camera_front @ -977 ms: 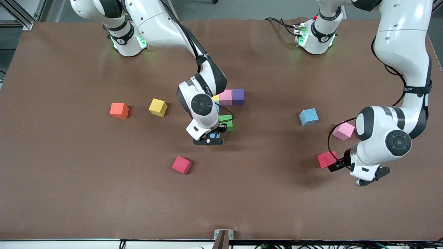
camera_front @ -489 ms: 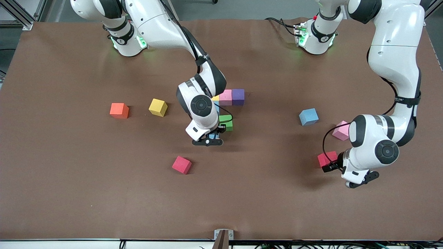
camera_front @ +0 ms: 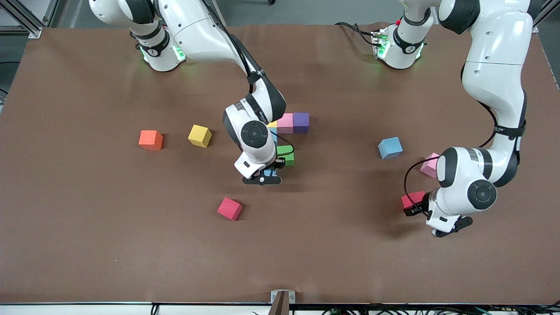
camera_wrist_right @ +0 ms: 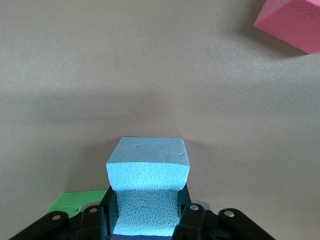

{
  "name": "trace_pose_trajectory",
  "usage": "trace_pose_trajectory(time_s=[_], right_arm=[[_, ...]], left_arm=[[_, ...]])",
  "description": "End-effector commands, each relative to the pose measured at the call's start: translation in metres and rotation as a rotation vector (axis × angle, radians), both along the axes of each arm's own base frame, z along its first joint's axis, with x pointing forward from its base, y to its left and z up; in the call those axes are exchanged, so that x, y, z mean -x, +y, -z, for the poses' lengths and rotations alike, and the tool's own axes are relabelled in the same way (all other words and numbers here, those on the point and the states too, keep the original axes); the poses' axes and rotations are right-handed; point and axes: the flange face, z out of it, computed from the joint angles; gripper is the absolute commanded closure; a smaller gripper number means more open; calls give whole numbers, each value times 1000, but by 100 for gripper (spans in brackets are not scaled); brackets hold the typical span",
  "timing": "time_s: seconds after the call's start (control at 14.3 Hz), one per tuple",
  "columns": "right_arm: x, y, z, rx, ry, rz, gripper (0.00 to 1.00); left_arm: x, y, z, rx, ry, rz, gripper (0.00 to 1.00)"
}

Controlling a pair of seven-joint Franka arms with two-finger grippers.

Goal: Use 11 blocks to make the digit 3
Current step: 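Grasp the red block beside the pink blocks with the left gripper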

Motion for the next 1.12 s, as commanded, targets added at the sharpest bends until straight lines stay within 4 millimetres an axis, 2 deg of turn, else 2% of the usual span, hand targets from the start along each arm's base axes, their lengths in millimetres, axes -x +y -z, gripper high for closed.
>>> trace_pose_trajectory(time_s=[0.0,0.14,0.28,0.42,0.63,0.84,1.05], right_arm=[[0,-2,6,14,34,-6,98],[2,-1,6,15,35,-9,98],[3,0,6,16,35,-7,98],[4,1,6,15,36,-5,98],[3,1,6,12,36,0,98],[4,2,6,11,36,12,98],[3,2,7,9,30,14,98]], left_arm=[[-5,-2,-4,44,2,-34,53],[-5,-8,-12,80,2,-92,70],[-3,-19,-27,74,23,-183,76],[2,-58,-43,85,32,-288,75],[14,-118,-50,98,72,-525,73],[28,-162,-49,68,105,-753,71],[41,-195,-50,35,115,-940,71]])
